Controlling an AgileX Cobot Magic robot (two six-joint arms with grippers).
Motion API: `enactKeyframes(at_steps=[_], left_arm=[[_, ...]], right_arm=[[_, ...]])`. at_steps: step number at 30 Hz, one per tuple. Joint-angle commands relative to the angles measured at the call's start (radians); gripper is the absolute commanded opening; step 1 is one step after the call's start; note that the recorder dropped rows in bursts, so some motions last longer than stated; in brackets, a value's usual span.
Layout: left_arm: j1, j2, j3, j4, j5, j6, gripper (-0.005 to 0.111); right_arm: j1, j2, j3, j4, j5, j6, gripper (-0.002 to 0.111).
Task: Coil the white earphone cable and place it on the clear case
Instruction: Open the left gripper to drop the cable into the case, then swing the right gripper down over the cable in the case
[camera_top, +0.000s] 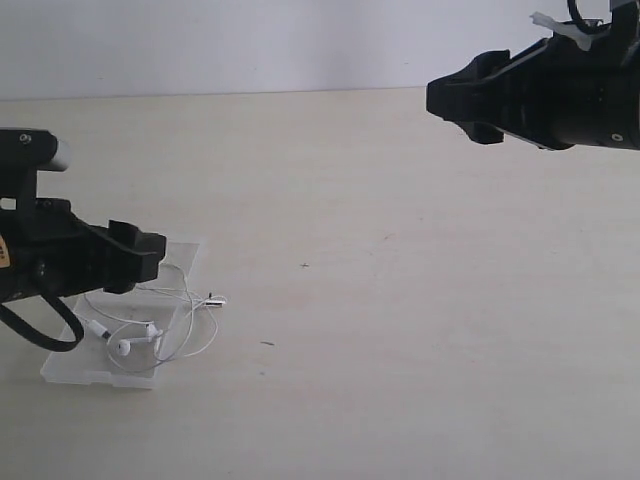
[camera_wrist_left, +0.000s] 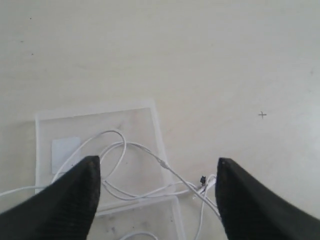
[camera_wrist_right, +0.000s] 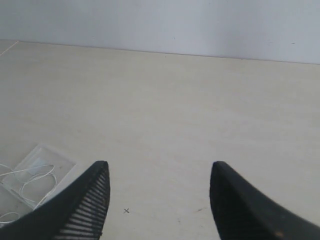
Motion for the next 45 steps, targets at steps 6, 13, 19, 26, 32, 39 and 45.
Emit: enactKeyframes(at_steps=[6,13,19,26,32,39,45], left_arm=[[-0.006,-0.008,-0.005,0.005,-0.025,-0.003,0.062],[-0.082,-0.008,-0.005,0.257,-0.067,-0.023,0.062],[-0.084,-0.008,-0.005,0.286,-0.051,-0.023,0.062],[-0.010,-0.020,-0.005,0.063,-0.040,-0.026,0.062],[0.077,-0.022,0.014,0.061,-0.035,-0.045,0.062],[0.124,-0.022,0.019,0.059,-0.039,-0.055,0.062],[0.123,-0.022,0.019,0.059,-0.046,-0.055,0.062]], right_arm=[[-0.004,-0.006,0.005,0.120,0.003,-0.008,0.057],[-0.004,0.051,0.005,0.144,-0.042,-0.164,0.057],[-0.004,0.117,-0.003,0.151,-0.155,-0.180,0.056],[-0.004,0.309,-0.114,0.006,-0.490,-0.373,0.056],[0.104,0.509,-0.218,-0.003,-0.497,-0.508,0.056],[0.269,0.687,-0.320,-0.003,-0.357,-0.612,0.056],[0.322,0.795,-0.422,-0.003,-0.303,-0.608,0.052]])
